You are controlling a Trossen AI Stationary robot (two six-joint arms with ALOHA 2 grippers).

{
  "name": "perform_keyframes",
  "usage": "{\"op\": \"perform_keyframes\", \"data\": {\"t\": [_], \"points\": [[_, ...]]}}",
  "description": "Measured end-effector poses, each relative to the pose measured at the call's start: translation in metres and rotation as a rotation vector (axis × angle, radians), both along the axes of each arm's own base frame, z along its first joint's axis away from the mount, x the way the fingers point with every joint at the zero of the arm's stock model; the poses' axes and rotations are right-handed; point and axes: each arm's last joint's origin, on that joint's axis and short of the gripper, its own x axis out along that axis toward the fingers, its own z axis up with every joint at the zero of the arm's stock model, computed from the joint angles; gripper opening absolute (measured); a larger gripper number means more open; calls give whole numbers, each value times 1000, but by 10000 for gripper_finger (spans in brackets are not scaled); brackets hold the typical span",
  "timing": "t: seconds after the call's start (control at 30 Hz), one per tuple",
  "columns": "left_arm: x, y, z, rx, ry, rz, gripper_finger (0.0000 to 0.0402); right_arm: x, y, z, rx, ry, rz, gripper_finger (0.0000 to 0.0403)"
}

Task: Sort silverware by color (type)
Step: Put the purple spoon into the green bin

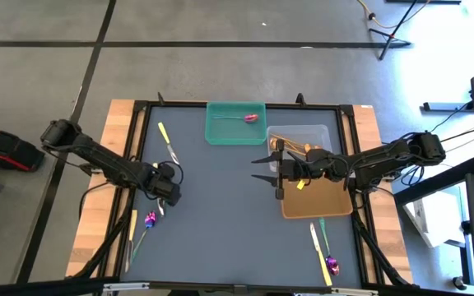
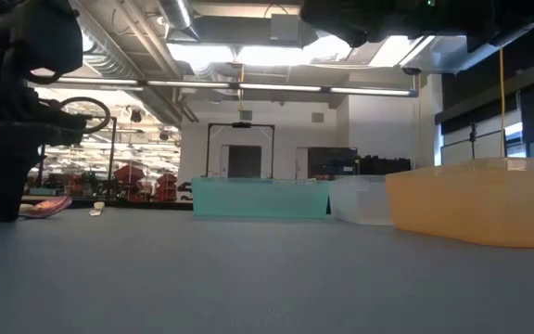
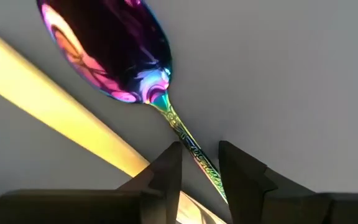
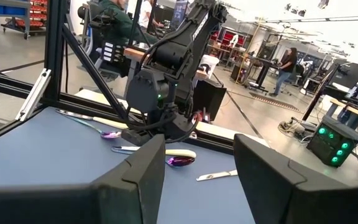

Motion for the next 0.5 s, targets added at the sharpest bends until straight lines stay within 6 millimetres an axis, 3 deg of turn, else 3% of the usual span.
{"op": "perform_keyframes", "data": {"t": [0.3, 0.5], "points": [[7, -3, 4, 40, -41, -109, 16, 0, 0, 0, 0, 0, 0, 182], [11, -3, 4, 81, -91, -125, 12, 0, 0, 0, 0, 0, 0, 182]]}}
